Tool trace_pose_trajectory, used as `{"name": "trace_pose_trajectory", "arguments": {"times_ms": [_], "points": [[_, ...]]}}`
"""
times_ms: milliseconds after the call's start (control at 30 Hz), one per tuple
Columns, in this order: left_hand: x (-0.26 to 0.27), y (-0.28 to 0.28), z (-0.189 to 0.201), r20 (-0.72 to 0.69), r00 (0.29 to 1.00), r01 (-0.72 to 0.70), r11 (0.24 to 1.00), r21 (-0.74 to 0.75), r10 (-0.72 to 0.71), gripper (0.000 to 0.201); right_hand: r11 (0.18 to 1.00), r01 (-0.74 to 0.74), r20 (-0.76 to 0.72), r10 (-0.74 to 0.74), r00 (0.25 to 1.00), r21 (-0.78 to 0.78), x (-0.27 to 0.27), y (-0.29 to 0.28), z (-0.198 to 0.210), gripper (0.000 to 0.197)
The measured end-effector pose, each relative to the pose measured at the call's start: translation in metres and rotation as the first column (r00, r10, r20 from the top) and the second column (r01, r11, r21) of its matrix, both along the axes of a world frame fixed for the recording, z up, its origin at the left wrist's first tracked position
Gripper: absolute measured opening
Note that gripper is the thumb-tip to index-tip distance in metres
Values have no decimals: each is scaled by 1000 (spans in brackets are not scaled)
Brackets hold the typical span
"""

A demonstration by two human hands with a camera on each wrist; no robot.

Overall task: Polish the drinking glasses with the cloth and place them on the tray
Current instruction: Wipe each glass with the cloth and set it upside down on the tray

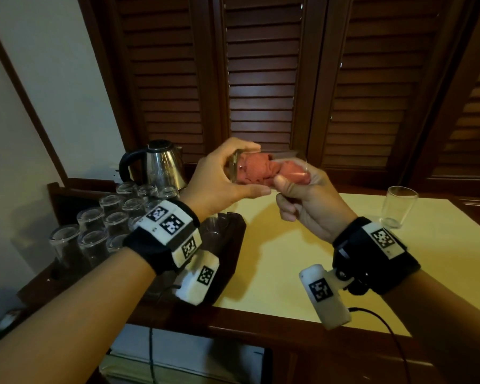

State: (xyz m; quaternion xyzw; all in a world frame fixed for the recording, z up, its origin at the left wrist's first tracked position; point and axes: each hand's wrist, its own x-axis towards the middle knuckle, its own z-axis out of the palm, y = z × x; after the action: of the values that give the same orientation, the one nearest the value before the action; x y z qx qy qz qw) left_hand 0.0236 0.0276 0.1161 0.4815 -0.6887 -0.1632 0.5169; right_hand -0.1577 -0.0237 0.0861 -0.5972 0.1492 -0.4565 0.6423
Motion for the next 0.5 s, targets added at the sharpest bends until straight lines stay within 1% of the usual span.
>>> {"name": "trace_pose_trajectory", "arguments": {"times_ms": [33,67,100,133,167,200,233,267,300,333,367,400,433,467,500], "points": [[0,0,0,2,1000,-11,1000,27,11,74,1000,22,7,-22,1000,-2,1,-1,0,24],[-1,0,1,-49,999,2,993,121,4,75,998,50,5,-50,999,-42,2,-3,-1,22],[-2,2,3,-171,985,67,963,261,-22,75,990,83,-12,-85,996,-118,1,-5,-1,23],[-2,3,4,-314,948,179,901,395,-51,71,970,110,-40,-122,992,-217,-1,-6,0,25],[-2,6,6,-429,901,277,840,466,-58,64,942,127,-77,-158,984,-311,-1,-6,2,27],[-1,8,7,-497,866,322,818,477,-51,59,919,127,-112,-181,977,-373,-2,-5,4,28],[0,9,7,-529,848,326,826,460,-40,57,911,124,-141,-193,971,-392,-1,-5,6,28],[1,9,7,-537,843,303,855,420,-36,57,919,122,-159,-193,968,-375,0,-4,8,30],[2,9,6,-497,867,246,898,365,-35,57,935,116,-165,-180,970,-336,1,-4,9,31],[4,8,6,-392,919,155,944,292,-30,58,955,97,-158,-145,977,-279,2,-4,9,30],[7,6,5,-233,972,49,979,199,-1,62,976,58,-138,-88,987,-208,2,-3,8,27],[9,4,4,-68,997,-34,994,103,42,68,991,14,-109,-29,994,-134,1,-2,8,24],[10,6,3,48,996,-79,996,36,78,73,997,-15,-83,9,997,-76,1,-1,7,23],[10,7,2,100,991,-87,996,2,87,76,999,-24,-67,21,998,-48,1,-1,6,23],[9,7,1,116,990,-81,997,-6,81,76,999,-7,-60,4,998,-50,1,0,5,21]]}}
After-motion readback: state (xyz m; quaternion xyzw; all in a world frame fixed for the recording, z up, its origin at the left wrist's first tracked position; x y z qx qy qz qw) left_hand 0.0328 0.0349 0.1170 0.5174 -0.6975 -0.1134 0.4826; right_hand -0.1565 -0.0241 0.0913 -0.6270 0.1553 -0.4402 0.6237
